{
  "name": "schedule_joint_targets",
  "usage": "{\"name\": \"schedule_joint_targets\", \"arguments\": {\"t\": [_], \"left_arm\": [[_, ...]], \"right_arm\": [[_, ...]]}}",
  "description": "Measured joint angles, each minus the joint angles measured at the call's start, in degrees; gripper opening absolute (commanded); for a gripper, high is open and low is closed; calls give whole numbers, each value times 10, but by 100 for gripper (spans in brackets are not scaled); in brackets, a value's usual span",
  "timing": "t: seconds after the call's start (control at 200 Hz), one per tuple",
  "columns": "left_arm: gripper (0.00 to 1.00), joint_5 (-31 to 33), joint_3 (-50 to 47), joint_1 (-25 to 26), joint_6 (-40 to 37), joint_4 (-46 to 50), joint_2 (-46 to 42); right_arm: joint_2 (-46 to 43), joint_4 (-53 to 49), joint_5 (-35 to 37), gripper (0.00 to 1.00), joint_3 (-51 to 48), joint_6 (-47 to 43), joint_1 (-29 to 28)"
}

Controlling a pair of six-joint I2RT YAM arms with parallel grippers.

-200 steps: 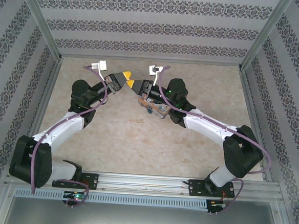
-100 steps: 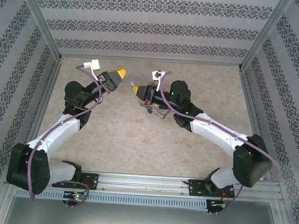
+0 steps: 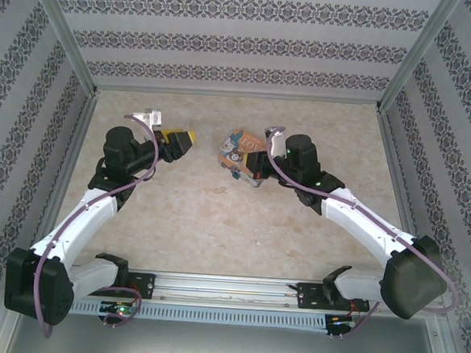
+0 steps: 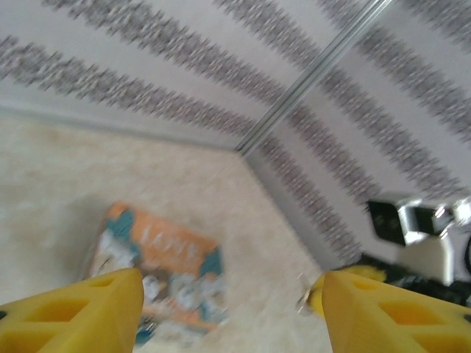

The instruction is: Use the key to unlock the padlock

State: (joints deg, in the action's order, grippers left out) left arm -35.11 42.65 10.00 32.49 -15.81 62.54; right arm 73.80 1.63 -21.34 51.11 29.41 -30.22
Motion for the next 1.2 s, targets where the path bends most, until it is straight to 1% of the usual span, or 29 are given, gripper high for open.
{"name": "schedule_joint_targets", "arguments": {"t": [0.1,0.24,0.41,0.53,0.67,0.859,1.049,1.199], "left_arm": [[69,8,-2,0,-47,53,15],[73,6,-23,1,-88,69,49],[76,5,-62,13,-115,56,87],[76,-2,-82,23,-118,19,113],[76,-3,-83,39,-125,-10,142],[75,-4,-82,50,-129,-40,171],[74,-7,-77,51,-129,-63,203],[74,-9,-77,54,-127,-78,216]], "right_arm": [[17,-17,-24,0,-9,24,43],[74,-24,-51,0,-9,54,76],[150,-32,-80,0,13,70,84],[202,-34,-95,0,57,73,94],[252,-30,-106,0,111,73,103],[305,-26,-116,0,166,73,106],[354,-33,-128,0,217,71,106],[374,-37,-136,0,239,71,106]]}}
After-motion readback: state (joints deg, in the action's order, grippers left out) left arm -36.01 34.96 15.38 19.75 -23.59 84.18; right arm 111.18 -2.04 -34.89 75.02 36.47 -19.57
